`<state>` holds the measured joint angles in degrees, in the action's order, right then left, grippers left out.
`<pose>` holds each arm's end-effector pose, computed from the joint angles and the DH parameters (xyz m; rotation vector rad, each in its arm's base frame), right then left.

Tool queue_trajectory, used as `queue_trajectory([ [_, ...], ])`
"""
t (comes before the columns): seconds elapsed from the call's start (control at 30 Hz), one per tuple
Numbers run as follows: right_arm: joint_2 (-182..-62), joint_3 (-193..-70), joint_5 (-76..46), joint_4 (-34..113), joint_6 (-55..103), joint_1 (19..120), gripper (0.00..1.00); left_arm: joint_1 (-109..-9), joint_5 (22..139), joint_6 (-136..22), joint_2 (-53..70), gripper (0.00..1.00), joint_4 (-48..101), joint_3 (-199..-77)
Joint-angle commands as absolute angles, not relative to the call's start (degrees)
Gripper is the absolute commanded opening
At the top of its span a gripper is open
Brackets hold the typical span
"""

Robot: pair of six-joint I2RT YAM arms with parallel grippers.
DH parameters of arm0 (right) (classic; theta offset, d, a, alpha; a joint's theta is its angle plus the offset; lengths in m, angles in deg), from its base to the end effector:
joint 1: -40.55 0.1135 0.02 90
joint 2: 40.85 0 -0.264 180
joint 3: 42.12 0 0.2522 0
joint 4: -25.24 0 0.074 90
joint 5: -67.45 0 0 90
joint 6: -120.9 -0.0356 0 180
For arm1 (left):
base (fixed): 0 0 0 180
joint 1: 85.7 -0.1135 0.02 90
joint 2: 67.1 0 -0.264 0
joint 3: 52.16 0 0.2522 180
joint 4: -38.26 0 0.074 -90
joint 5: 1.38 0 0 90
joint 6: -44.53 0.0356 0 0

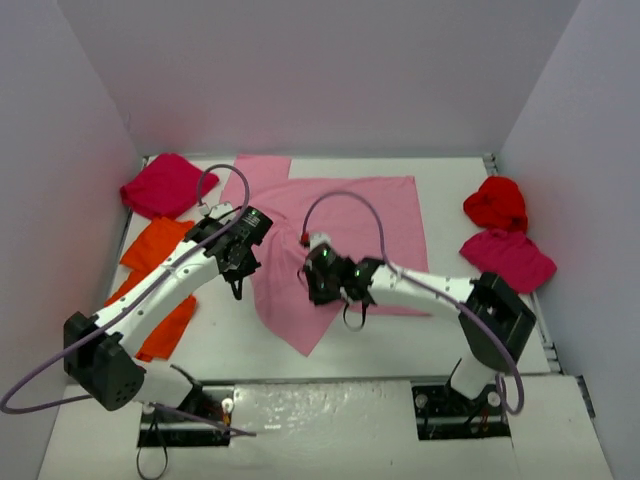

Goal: Fold and stack the t-shirts
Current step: Flatten the tshirt out

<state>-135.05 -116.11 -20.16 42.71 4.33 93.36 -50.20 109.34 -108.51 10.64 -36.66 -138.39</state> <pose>0.2181 0.2899 0.2227 -0.5569 2.2834 0.7750 0.2160 -0.1386 0.3104 -0.7158 2.5040 -0.1010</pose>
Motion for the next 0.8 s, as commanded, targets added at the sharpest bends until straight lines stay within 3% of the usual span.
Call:
queue_trajectory([
  [0.0,-128.3,-110.5,-26.7,39.8,-2.8,98.9,0.0,-54.8,101.7,-98.0,23.1,0.0,-28.3,-144.5],
  [0.2,-128.3,-109.3,-28.2,39.5,-4.3,102.2,0.0,-55.7,102.7,-97.4,28.3,0.0,-23.7,-144.6],
  [0.53,-132.3,-110.4,-29.7,34.8,-3.9,105.3,0.0,-57.0,110.1,-96.6,31.6,0.0,-28.0,-151.1],
  [0.67,-137.9,-112.1,-29.2,31.4,-1.8,105.1,0.0,-59.9,116.9,-99.0,24.5,0.0,-33.6,-151.6],
  [0.77,-144.2,-116.8,-27.9,30.8,0.3,104.5,0.0,-60.2,118.4,-99.3,11.5,0.0,-32.6,-146.8],
])
